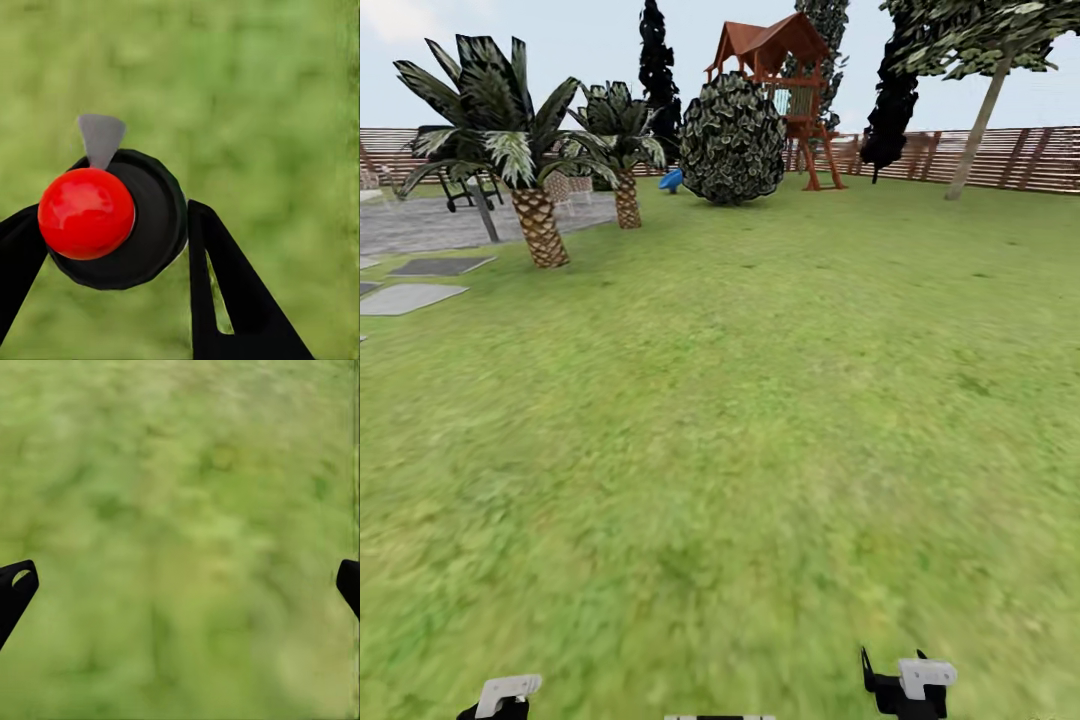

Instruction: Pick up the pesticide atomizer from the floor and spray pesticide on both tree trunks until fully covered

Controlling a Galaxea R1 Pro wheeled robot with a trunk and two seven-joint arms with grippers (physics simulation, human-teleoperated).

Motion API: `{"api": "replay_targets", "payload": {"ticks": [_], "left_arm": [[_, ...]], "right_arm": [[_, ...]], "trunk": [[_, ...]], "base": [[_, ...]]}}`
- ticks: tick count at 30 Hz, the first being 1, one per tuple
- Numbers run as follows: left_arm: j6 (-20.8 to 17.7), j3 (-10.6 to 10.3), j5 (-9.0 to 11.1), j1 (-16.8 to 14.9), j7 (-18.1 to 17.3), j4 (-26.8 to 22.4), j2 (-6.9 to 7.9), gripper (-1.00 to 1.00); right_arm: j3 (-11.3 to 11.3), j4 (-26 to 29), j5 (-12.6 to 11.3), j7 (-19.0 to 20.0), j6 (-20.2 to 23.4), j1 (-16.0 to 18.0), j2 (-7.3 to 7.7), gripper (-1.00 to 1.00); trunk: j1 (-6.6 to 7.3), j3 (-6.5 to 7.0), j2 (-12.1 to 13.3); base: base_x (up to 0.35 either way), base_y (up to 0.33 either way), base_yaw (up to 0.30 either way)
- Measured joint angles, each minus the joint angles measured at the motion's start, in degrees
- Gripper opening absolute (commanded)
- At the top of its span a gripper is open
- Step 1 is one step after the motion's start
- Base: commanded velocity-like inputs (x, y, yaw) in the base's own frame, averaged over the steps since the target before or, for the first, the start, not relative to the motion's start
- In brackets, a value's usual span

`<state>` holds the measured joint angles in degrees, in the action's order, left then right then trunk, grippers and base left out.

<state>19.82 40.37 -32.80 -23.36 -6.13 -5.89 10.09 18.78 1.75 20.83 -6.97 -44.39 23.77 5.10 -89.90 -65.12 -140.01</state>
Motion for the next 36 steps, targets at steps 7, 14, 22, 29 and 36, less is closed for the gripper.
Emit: {"api": "replay_targets", "payload": {"ticks": [7, 14, 22, 29, 36], "left_arm": [[0.00, 0.00, 0.00, 0.00, 0.00, 0.00, 0.00, -1.00], [-0.01, 0.05, 0.00, 0.00, 0.00, -0.02, 0.05, -1.00], [-0.01, 0.09, 0.07, -0.01, 0.01, -0.09, 0.17, -1.00], [-0.01, 0.23, 0.12, -0.01, 0.06, -0.13, 0.23, -1.00], [0.09, 2.66, 0.28, -0.01, -0.24, -0.22, 0.43, -1.00]], "right_arm": [[0.00, 0.00, 0.00, 0.00, -0.07, 0.00, 0.00, 1.00], [0.00, 0.00, 0.00, 0.00, -0.05, 0.00, 0.00, 1.00], [0.01, 0.01, 0.00, 0.02, -0.05, -0.01, 0.00, 1.00], [0.00, 0.01, 0.00, 0.02, -0.05, -0.01, 0.00, 1.00], [0.00, 0.01, 0.00, 0.02, -0.02, -0.01, 0.00, 1.00]], "trunk": [[0.00, 0.00, 0.00], [0.00, 0.00, 0.00], [0.00, 0.00, 0.00], [-0.03, 0.00, 0.00], [-0.03, 0.00, 0.00]], "base": [[0.235, -0.199, -0.300], [0.240, -0.193, -0.300], [0.267, -0.097, -0.300], [0.030, -0.002, -0.300], [0.000, 0.000, -0.300]]}}
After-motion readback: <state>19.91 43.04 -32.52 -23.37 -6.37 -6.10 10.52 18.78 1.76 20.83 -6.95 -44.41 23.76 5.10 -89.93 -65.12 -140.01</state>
